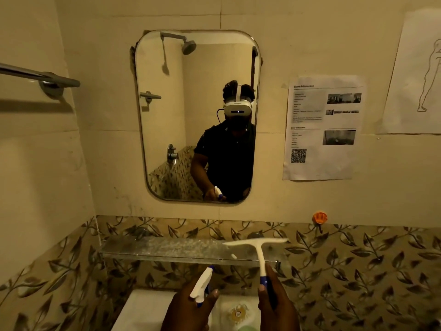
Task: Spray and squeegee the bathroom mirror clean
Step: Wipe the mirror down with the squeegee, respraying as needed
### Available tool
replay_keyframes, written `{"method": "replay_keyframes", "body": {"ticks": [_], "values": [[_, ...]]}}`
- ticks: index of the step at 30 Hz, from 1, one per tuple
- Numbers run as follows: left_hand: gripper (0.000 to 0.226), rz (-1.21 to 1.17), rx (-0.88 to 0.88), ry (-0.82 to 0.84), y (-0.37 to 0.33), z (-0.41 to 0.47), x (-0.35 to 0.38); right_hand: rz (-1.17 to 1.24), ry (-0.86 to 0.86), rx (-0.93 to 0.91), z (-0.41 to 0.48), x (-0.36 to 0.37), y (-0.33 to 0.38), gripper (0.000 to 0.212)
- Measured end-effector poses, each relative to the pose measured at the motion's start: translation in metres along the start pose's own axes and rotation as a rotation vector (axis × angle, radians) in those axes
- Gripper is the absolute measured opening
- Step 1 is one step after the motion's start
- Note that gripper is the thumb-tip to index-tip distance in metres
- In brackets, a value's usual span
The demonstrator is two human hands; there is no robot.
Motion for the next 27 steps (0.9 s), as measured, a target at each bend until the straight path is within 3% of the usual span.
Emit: {"method": "replay_keyframes", "body": {"ticks": [2,5,9,14,21,27], "values": [[0.053,-0.013,-0.006,0.036,-0.017,-0.005,0.002,-0.029,-0.003,-0.006,0.007,0.003,-0.005,0.043],[0.046,-0.049,0.016,-0.038,-0.032,-0.002,-0.001,0.074,0.000,0.028,0.006,0.013,-0.003,0.044],[0.048,-0.039,0.060,-0.038,-0.050,0.014,-0.011,0.193,0.021,-0.002,0.019,0.024,0.038,0.047],[0.050,-0.073,0.180,-0.066,-0.096,0.043,-0.037,0.298,0.007,-0.118,0.057,0.040,0.129,0.045],[0.053,-0.023,0.418,-0.007,-0.237,0.092,-0.085,0.450,-0.015,-0.291,0.112,0.058,0.294,0.043],[0.059,-0.004,0.482,0.003,-0.317,0.132,-0.118,0.375,-0.132,-0.416,0.155,0.060,0.390,0.047]]}}
Point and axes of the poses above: each hand's wrist, its own z-axis towards the middle knuckle, its own x-axis out of the palm, y = z × x, the point moved 1 cm from there along z, towards the middle knuckle, and after that the axes turned 8 degrees about -z, right-handed, at the moved point
